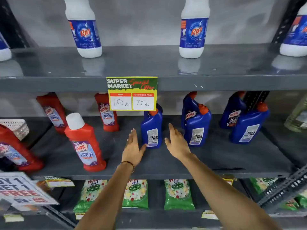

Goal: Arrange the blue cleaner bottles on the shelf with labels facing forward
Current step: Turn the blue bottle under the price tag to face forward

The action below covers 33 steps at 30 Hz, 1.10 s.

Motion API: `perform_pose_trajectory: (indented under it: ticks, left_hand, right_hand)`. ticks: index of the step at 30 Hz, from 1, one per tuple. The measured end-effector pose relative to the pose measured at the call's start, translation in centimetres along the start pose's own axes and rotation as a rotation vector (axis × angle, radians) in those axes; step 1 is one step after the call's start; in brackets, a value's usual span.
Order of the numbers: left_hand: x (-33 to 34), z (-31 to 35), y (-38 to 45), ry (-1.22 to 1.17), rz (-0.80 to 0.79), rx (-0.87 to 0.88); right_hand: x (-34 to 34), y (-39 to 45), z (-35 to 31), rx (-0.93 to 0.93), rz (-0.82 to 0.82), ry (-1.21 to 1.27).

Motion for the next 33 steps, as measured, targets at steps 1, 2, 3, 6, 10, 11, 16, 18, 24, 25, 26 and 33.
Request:
perform_pose_trajectory:
  ticks: [1, 2, 3, 6, 10, 11, 16, 18, 24, 25, 26, 33]
  left_hand:
    - [0.2, -0.3, 0.5, -0.07, -0.018, -0.042]
    - [0.5, -0.5, 1.2, -0.116, -0.053, -0.078]
    - [0.7, -0.8, 1.8, -0.151, -0.078, -0.102]
    - [0.9, -0.5, 3.0, -0.308, -0.126, -0.127]
    - [1.3, -0.5, 4.3, -0.424, -0.157, -0.129]
    - [1.5, -0.6, 4.5, -0.465, -0.148, -0.13]
    - [1.9, -1.1, 5.0, -0.534, -0.109, -0.145]
    - [1.8, -0.9, 5.1, -0.513, -0.091, -0.141]
    - [0.7, -0.8, 4.4, -0.511, -0.129, -0.075]
    - [0.5, -0.8, 4.3, -0.52, -0.119, -0.067]
    - [0.3, -0.9, 4.1, -0.531, -0.095, -0.069]
    - [-1.5, 1.1, 3.6, -0.411, 0.166, -0.017]
  right_hand:
    - [0.3, 0.7, 0.2, 0.031, -0.04, 0.079]
    - [0.6, 1.4, 0.2, 0.046, -0.083, 0.152]
    - [0.9, 2.1, 0.4, 0.07, -0.103, 0.203]
    - [1.4, 3.4, 0.5, 0.13, -0.133, 0.4]
    - [2.4, 3.8, 0.6, 0.187, -0.166, 0.587]
    - [2.6, 3.8, 0.8, 0.195, -0.16, 0.608]
    - [3.0, 3.8, 0.8, 0.202, -0.108, 0.641]
    - [3.1, 4.0, 0.8, 0.202, -0.11, 0.634]
    - [2.5, 4.0, 0.3, 0.139, -0.155, 0.616]
    - [2.3, 4.1, 0.2, 0.13, -0.167, 0.627]
    - [2.1, 4.2, 0.1, 0.123, -0.175, 0.644]
    - [2.1, 4.2, -2.5, 0.112, -0.258, 0.826]
Point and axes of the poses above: each hand's wrist, its own y-axis towards the middle knuckle, its own x-axis out of the palm, z = x × y, the point moved 8 cm from there along y, towards the middle knuckle, and after that the axes turned 3 degrees about x, right-handed, at the moved point
